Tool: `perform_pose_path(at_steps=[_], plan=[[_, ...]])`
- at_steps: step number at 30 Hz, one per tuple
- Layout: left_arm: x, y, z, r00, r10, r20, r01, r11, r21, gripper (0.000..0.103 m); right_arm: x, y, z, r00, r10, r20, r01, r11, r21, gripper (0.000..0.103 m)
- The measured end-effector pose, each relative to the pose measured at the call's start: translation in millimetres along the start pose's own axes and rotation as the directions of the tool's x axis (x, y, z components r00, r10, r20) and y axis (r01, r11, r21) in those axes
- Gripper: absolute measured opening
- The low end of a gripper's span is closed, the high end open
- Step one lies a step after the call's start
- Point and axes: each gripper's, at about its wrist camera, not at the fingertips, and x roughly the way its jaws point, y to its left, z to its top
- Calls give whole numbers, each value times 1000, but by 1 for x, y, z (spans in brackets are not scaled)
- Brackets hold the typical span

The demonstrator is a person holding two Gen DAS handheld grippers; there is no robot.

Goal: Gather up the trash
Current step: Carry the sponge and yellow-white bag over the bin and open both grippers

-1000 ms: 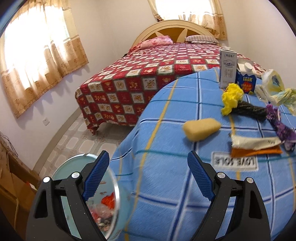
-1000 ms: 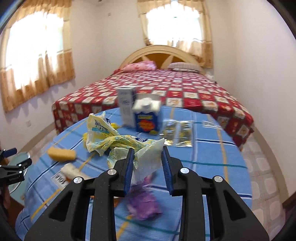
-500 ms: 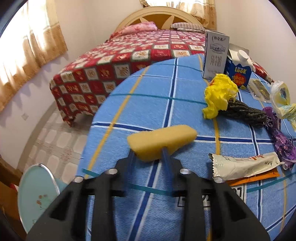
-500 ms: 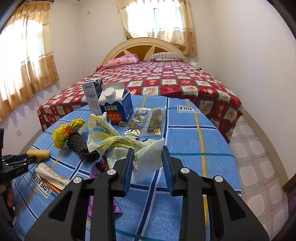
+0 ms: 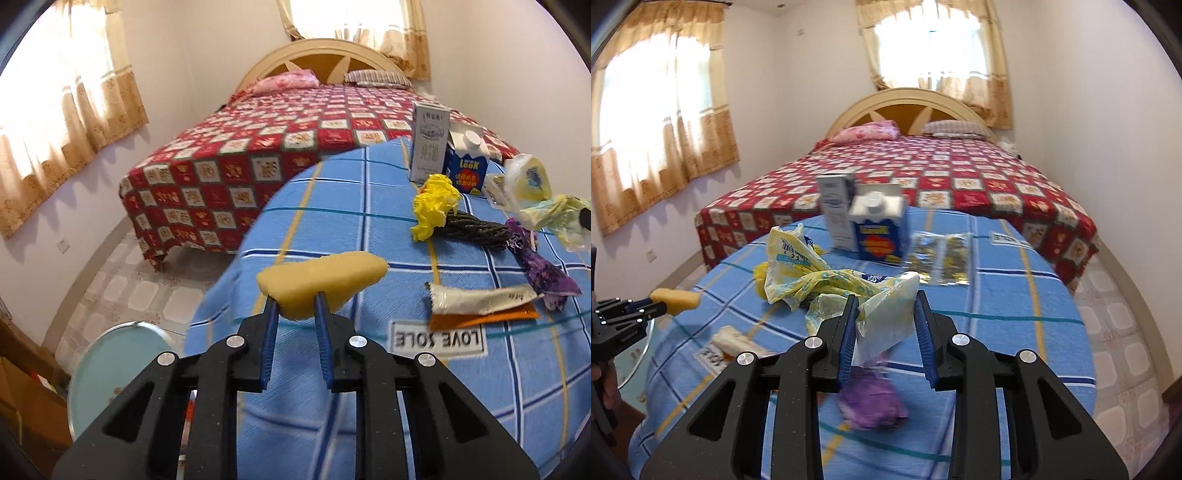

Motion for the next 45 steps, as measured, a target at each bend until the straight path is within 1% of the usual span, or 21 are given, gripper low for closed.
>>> perform_pose_path(at_steps=[3, 10, 16, 24, 36, 45], plan=[[-13, 13, -9, 1000, 17, 10, -17, 1000, 1, 20, 2, 22, 0, 1000, 31, -5, -31, 999, -30, 31], [-33, 44, -32, 997, 77, 0, -77, 997, -10, 20, 12, 72, -4, 994, 101, -29, -103, 990, -93, 31], [-46, 71, -46, 993, 116, -1, -116, 993, -27, 20, 15, 112, -5, 988, 148, -43, -153, 977, -151, 31], [-56, 97, -62, 986, 166, -9, -166, 985, -45, 20, 20, 162, -10, 977, 203, -66, -213, 951, -224, 31], [-64, 132, -86, 971, 233, -50, -236, 970, -59, 20, 28, 215, -15, 960, 259, -107, -279, 914, -295, 31], [-67, 150, -96, 962, 265, -64, -269, 960, -77, 20, 34, 245, -25, 947, 290, -137, -320, 887, -334, 31]])
